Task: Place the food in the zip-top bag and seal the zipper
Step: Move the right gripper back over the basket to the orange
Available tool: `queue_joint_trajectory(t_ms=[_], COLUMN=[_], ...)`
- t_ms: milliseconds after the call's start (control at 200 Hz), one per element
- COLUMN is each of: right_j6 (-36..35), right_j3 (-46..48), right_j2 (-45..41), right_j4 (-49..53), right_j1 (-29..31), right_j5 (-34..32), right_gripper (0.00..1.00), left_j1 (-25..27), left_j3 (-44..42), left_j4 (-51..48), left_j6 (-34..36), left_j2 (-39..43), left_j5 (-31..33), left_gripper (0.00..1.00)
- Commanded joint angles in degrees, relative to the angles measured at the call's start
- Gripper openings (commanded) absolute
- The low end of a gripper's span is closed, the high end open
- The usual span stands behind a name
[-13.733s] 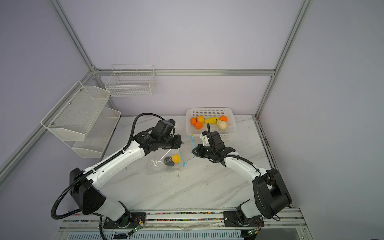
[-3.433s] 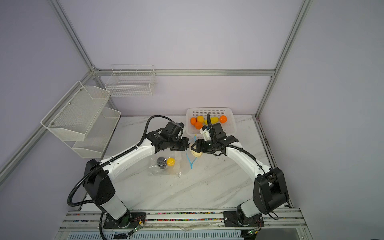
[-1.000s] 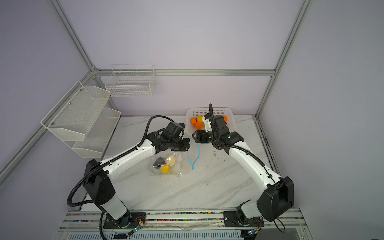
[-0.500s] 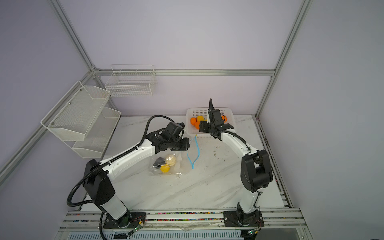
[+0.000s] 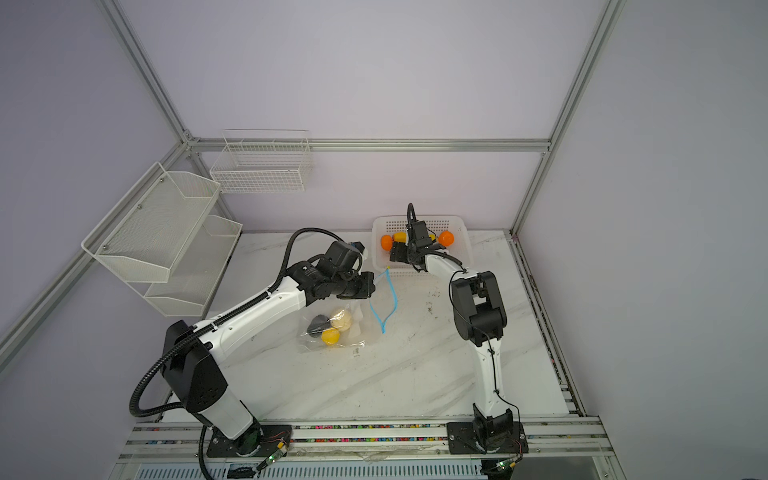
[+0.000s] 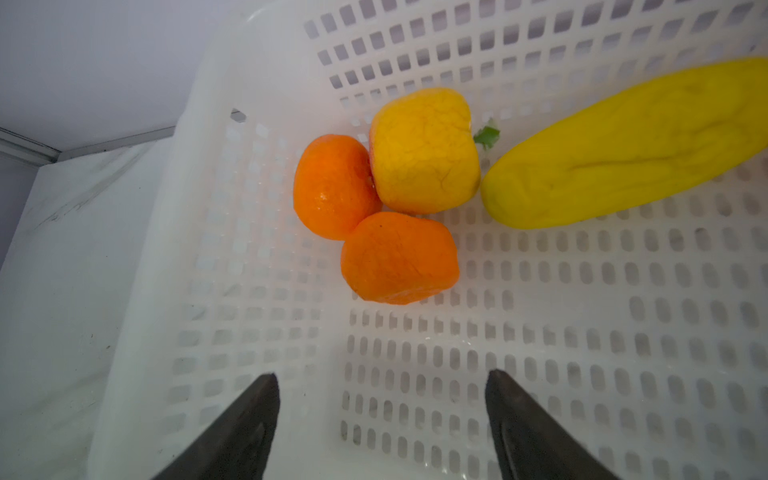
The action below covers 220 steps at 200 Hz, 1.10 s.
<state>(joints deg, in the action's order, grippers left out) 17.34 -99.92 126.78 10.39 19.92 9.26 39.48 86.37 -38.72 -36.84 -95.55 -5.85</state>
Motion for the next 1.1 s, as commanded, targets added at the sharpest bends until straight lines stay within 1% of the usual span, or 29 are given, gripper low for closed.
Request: queue_joint_trajectory(t_ms=[0,115,340,390,480,605,735,970,1095], right_j6=[0.7,1.0,2.5,2.7,3.2,3.2,2.9,1.8,1.8], right_j3=[-3.6,-6.6,-12.0,-12.9,-14.1,-14.0,-13.7,-13.1,-13.0], right_j2=[2.3,5.3,11.4,12.5,13.7,13.7,13.1,11.6,10.1], right_j4=[-0.7,-0.5,-0.6,-0.7,-0.5,-0.9,-1.3,-1.6,-1.0], right_j1=[0.1,0.1,-0.3,-0.4,-0.4,-0.5,-0.8,-1.1,-1.1], right_j5=[-1.5,-2.7,-2.0,-1.9,-1.8,-2.4,-2.9,-4.7,-4.2], right_gripper=[0.82,0.83,0.84,0.83,0.79,0.72,0.67,0.62,0.62], left_j1=[-0.2,-0.2,-0.4,-0.4,-0.5,-0.5,-0.6,-0.6,-0.7], left_j3=[2.4,2.3,2.1,2.1,1.7,1.4,1.3,1.2,1.0], left_j4=[0.4,0.2,-0.2,-0.1,-0.2,-0.2,-0.2,-0.2,-0.1], left_j6=[0.9,1.0,1.2,1.3,1.2,1.2,1.2,1.2,1.0], left_j2=[1.6,1.7,2.2,2.4,2.6,2.6,2.4,2.4,2.3], left_j5=[-0.6,-0.6,-0.3,-0.1,0.0,-0.2,-0.4,-0.2,-0.4], left_gripper=[0.0,0.0,0.0,0.0,0.0,0.0,0.0,0.0,0.0])
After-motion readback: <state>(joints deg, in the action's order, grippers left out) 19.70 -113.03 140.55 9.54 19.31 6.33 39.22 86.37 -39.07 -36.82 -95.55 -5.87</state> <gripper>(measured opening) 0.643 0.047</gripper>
